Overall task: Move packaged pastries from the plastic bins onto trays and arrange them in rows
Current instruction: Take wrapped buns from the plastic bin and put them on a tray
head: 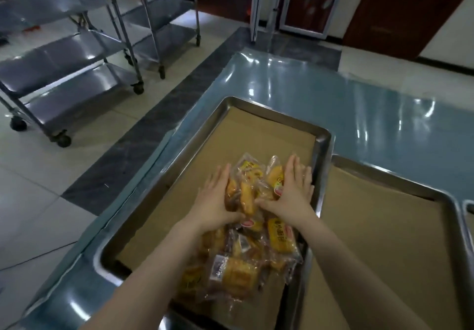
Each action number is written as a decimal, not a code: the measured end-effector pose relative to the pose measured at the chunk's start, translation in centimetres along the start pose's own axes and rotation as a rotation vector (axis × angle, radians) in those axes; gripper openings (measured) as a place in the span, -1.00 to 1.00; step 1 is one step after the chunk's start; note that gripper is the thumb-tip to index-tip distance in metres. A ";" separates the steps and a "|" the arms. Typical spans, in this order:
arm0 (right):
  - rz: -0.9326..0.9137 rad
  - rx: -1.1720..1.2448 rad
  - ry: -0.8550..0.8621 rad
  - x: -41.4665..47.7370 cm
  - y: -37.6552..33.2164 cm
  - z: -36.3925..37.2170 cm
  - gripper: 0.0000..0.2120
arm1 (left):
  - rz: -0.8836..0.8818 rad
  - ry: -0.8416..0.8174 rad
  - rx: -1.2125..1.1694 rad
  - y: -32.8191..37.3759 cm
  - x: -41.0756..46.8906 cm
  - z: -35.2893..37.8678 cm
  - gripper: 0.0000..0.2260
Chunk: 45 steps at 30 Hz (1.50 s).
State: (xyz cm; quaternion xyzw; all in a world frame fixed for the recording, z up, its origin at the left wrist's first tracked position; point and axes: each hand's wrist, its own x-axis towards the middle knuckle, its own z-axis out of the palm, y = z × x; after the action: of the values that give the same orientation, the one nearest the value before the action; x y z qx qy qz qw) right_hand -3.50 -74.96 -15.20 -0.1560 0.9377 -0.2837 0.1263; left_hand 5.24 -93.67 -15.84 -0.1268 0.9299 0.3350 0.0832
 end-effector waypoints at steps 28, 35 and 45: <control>0.117 0.129 0.297 -20.9 7.1 -12.3 -0.60 | 0.812 -0.005 0.347 17.0 -9.4 5.2 -0.39; 0.118 0.158 0.372 -32.8 19.4 -20.9 -0.60 | 0.905 -0.012 0.309 31.0 -15.6 16.7 -0.44; 0.118 0.077 0.582 -47.1 33.8 -33.0 -0.70 | 1.070 -0.031 0.164 50.0 -24.2 29.0 -0.48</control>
State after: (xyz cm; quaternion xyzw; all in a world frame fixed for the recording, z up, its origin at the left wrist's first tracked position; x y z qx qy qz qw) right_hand 21.57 -14.84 -0.89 -0.0086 0.9305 -0.3439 -0.1260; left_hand 15.77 -33.45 -2.06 0.3764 0.8864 0.2585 -0.0757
